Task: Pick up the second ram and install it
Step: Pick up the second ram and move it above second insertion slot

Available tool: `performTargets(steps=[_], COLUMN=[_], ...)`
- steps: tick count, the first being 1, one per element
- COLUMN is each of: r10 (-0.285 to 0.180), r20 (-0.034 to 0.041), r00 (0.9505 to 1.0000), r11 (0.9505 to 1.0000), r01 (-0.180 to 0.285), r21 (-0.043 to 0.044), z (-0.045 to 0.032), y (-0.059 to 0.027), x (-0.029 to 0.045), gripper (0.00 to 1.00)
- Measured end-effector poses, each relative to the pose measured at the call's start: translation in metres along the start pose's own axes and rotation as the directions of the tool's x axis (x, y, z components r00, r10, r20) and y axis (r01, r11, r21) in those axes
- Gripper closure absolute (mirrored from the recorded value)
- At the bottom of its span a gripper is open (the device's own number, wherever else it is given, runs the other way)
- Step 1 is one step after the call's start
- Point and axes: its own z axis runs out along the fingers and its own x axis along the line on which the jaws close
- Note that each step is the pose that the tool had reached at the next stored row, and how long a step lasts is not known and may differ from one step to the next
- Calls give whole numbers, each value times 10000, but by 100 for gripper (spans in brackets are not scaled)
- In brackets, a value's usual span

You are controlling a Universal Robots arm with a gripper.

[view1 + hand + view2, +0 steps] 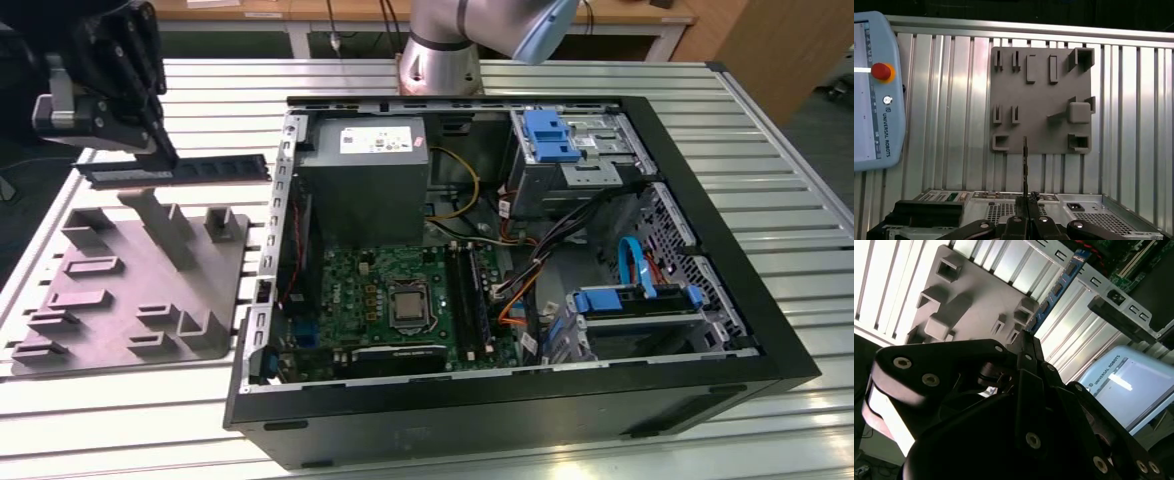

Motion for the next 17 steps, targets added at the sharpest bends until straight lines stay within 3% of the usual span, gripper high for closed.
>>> performTargets(steps=[17], r10=[0], r20=[0], r00=[10000], r11=[10000], r01=[0], r21=[-2], z=[-23], y=[-566], x=[15], gripper=[89])
